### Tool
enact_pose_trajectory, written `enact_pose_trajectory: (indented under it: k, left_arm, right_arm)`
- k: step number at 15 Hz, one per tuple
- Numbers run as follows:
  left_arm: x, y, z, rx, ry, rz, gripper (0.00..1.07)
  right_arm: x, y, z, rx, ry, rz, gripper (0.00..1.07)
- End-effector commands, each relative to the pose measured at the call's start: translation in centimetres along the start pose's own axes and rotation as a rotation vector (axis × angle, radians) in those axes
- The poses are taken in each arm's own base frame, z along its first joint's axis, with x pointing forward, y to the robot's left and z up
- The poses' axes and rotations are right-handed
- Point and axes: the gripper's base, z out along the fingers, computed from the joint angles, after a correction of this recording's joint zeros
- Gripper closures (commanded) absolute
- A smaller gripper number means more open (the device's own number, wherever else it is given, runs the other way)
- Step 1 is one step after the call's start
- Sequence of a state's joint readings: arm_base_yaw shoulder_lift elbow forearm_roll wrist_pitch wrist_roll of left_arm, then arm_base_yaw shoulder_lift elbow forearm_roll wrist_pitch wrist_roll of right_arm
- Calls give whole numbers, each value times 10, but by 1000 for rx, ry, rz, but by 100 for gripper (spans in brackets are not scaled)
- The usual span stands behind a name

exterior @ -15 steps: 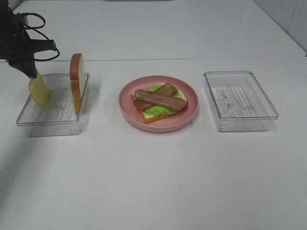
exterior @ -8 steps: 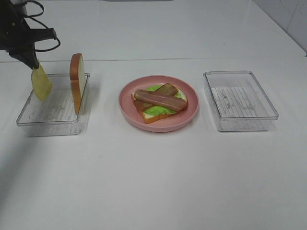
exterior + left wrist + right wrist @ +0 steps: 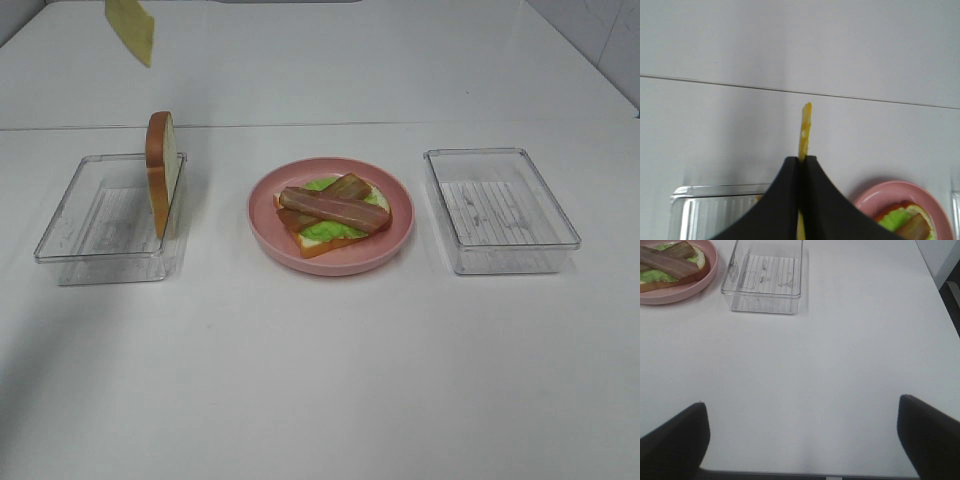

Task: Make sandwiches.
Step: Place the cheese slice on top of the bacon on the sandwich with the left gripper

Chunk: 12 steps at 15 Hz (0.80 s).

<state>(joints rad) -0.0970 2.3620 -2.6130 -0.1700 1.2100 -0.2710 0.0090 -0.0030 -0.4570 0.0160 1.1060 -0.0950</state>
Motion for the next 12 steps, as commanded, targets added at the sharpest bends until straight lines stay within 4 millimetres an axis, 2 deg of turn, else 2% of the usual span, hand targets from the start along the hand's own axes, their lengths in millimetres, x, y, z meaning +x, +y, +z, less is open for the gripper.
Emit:
enact_pose_trajectory:
  k: [1,2,5,6,7,9,10,12]
  left_arm:
    - [7,-34,-1,97,-7,17,107]
    - [10,-41,0,121,-5,20,107]
    - [29,-88,13,275,18,27,107]
    - [33,-95,16,298,33,25,107]
    - [47,-113,24,354,80,25,107]
    - [67,-136,37,407,139,37,107]
    - [71,-141,40,421,152,36,107]
    - [96,-164,59,490,233,21,107]
  right_arm:
    - [3,0,-2,10,-34,-6,9]
    - [3,0,-2,10,-34,-6,9]
    - [3,0,-2,10,-34,-6,9]
    - [3,0,-2,10,-34,-6,9]
    - [3,0,-2,10,-34,-6,9]
    - [3,0,-2,10,-34,-6,9]
    - [3,0,-2,10,-34,-6,9]
    - [3,0,-2,10,-34,-5,9]
